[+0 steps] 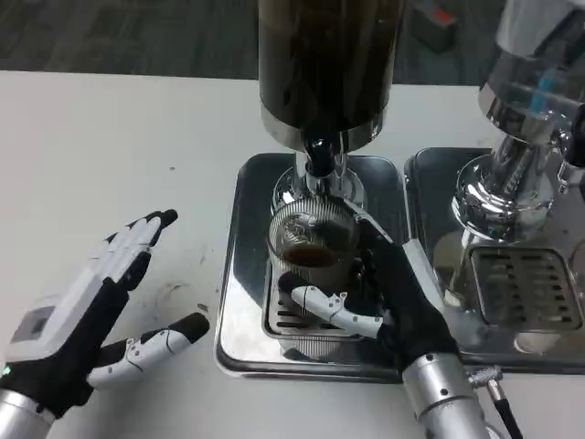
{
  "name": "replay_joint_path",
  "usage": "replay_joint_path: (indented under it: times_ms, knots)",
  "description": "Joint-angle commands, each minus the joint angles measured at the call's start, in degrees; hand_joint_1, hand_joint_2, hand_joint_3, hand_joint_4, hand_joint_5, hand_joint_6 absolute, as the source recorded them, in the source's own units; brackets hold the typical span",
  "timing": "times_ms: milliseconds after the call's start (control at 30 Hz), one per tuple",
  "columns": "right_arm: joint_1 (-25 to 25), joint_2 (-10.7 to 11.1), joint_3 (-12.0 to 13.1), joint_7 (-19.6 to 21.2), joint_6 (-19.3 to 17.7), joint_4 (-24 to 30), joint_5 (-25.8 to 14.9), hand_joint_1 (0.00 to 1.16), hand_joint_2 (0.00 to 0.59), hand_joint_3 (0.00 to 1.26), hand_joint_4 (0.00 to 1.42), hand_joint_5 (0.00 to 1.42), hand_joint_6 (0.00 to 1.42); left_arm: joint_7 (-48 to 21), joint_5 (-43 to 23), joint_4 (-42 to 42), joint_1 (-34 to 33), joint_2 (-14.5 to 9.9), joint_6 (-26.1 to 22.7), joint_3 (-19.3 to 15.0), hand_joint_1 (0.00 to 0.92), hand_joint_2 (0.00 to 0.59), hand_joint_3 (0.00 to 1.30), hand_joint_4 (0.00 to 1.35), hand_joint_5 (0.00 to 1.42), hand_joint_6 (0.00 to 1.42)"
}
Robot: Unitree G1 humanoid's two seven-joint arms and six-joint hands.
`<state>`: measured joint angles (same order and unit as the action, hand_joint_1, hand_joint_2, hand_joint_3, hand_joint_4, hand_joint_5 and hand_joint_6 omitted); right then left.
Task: Grasp the cup under the faucet to collect the drink, then remove the cup.
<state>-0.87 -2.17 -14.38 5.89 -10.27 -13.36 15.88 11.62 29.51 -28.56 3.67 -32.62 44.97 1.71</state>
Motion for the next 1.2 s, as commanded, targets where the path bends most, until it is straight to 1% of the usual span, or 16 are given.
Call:
replay_joint_path:
  times_ms: [33,200,467,567,633,733,967,1133,1200]
  knots:
    - [0.8,-0.6,0.2,0.6,-0.1,-0.9,-0.6,0.93,0.252,0.28,0.33,0.29,0.49,-0.2,-0.6,0.2,0.0,-0.1,-0.3,0.3,0.0,0.132,0.04,0.0,0.0,0.0]
    - [1.2,-1.0,0.4,1.8,-0.9,-0.5,-0.6,0.94,0.263,0.37,0.37,0.33,0.54,-0.4,-0.7,-0.2,-0.3,-0.2,-0.1,0.4,0.0,0.132,0.04,0.0,0.0,0.0]
    - [0.8,-1.4,0.2,3.1,-0.8,-0.2,0.3,0.98,0.271,0.41,0.43,0.41,0.62,-1.2,-0.8,-0.5,-1.0,-0.3,-0.2,1.1,0.0,0.133,0.0,0.0,0.0,0.0]
    - [0.3,-1.5,0.2,3.6,-0.8,-0.4,0.6,0.99,0.277,0.42,0.45,0.44,0.64,-1.1,-0.8,-0.7,-1.1,-0.2,-0.2,1.3,0.0,0.133,0.0,0.0,0.0,0.0]
    - [0.2,-1.6,0.2,4.0,-0.9,-0.4,0.7,1.0,0.282,0.42,0.46,0.47,0.68,-1.1,-0.8,-0.7,-1.2,-0.2,-0.3,1.4,0.0,0.133,0.0,0.0,0.0,0.0]
    - [0.3,-1.5,-0.1,4.4,-0.9,-0.2,1.0,1.03,0.286,0.42,0.46,0.5,0.72,-1.7,-1.0,-0.8,-1.4,-0.3,-0.6,1.5,0.0,0.131,0.0,0.0,0.0,0.0]
    - [0.4,-1.5,-0.1,5.1,-1.3,-0.2,0.9,1.04,0.286,0.43,0.46,0.53,0.75,-1.8,-1.1,-1.0,-1.4,-0.4,-0.6,1.6,0.0,0.13,0.0,0.0,0.0,0.0]
    - [1.0,-1.6,0.0,6.2,-1.8,1.0,1.4,1.04,0.286,0.43,0.48,0.56,0.78,-2.1,-1.1,-1.1,-1.7,-0.3,-0.7,1.7,0.0,0.128,0.0,0.0,0.0,0.0]
    - [1.0,-1.6,0.0,6.2,-1.7,1.2,1.3,1.04,0.285,0.43,0.46,0.56,0.8,-2.4,-1.4,-1.3,-1.9,-0.1,-0.5,1.8,0.0,0.128,0.0,0.0,0.0,0.0]
